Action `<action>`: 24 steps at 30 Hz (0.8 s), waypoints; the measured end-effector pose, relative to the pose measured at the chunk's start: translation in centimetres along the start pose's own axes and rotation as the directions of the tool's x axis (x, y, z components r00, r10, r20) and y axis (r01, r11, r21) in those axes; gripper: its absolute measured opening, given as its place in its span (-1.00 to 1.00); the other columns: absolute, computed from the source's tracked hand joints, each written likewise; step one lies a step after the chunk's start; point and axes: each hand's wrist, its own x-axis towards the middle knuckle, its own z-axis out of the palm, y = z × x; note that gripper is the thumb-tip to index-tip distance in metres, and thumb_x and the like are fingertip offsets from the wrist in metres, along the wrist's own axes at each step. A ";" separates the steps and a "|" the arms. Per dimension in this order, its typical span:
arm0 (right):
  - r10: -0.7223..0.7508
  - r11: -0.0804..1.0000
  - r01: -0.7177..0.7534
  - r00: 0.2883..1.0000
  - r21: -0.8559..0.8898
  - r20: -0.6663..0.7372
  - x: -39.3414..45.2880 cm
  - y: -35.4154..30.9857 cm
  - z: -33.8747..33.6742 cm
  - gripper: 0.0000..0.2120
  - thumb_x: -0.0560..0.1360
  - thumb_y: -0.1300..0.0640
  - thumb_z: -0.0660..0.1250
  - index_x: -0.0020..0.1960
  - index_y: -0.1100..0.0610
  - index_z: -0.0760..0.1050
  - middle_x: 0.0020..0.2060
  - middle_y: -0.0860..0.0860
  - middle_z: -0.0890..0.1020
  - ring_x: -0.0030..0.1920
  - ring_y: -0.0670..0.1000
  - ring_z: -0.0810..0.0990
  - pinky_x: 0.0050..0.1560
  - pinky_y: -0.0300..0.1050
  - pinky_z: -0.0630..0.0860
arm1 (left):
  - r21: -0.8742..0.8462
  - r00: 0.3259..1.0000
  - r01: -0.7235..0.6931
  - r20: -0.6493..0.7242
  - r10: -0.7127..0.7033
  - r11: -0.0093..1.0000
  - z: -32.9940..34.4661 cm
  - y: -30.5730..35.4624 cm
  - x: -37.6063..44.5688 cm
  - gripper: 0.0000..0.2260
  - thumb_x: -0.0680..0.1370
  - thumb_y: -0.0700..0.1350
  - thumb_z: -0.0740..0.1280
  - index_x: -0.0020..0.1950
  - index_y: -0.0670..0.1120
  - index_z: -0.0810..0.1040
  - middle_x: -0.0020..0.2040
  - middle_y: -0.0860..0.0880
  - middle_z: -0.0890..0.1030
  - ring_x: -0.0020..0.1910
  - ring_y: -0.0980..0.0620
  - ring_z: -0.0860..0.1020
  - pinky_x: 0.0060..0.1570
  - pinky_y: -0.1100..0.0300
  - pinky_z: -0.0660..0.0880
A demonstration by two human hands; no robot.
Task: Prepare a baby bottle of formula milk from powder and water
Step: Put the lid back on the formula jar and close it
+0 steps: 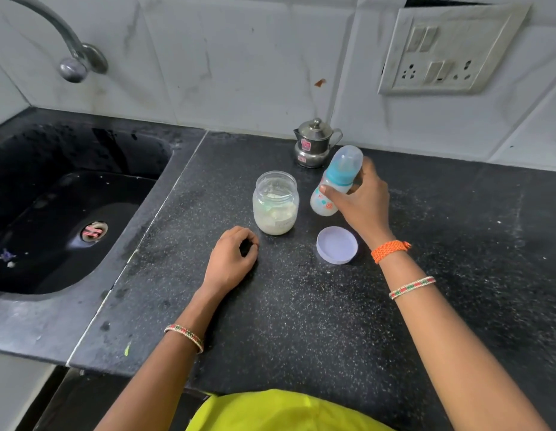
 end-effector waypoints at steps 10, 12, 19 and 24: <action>0.076 0.984 -0.045 0.981 -0.171 0.180 -0.8 2.8 1.9 -0.39 0.37 -0.11 0.47 0.31 0.05 0.33 0.18 0.01 0.59 0.13 0.11 0.57 0.01 0.00 0.46 | -0.007 1.000 0.010 0.012 -0.010 1.000 -0.1 0.2 0.0 -0.90 0.48 -0.20 0.32 -0.15 0.01 0.52 -0.13 0.10 0.55 -0.08 0.08 0.49 -0.04 0.19 0.43; 0.139 0.974 -0.106 0.977 -0.199 0.160 -1.3 2.6 1.9 -0.26 0.33 -0.16 0.48 0.37 0.07 0.25 0.27 0.03 0.52 0.21 0.13 0.53 0.07 0.06 0.46 | -0.010 1.000 0.011 0.014 -0.011 1.000 -0.2 0.3 0.0 -0.90 0.48 -0.21 0.32 -0.15 0.00 0.52 -0.13 0.09 0.55 -0.07 0.08 0.49 -0.03 0.20 0.43; 0.435 0.735 -0.131 0.843 -0.665 0.316 -6.6 1.5 1.6 0.11 0.28 -0.30 0.46 0.51 0.15 -0.10 0.37 0.20 0.31 0.33 0.27 0.34 0.17 0.20 0.42 | -0.012 1.000 0.008 0.011 -0.007 1.000 -0.3 0.4 -0.1 -0.89 0.49 -0.20 0.32 -0.13 0.02 0.51 -0.11 0.10 0.55 -0.07 0.08 0.49 0.01 0.10 0.49; 0.336 0.736 -0.025 0.882 -0.677 0.332 -6.4 -1.1 0.7 -0.23 0.35 -0.06 0.50 0.37 0.16 0.15 0.23 0.15 0.47 0.17 0.24 0.52 0.00 0.07 0.49 | -0.144 0.994 0.112 0.014 -0.111 0.983 0.0 0.0 -0.1 -0.59 0.47 -0.06 0.39 0.26 0.02 0.34 0.01 0.13 0.54 0.04 0.13 0.50 0.14 0.05 0.48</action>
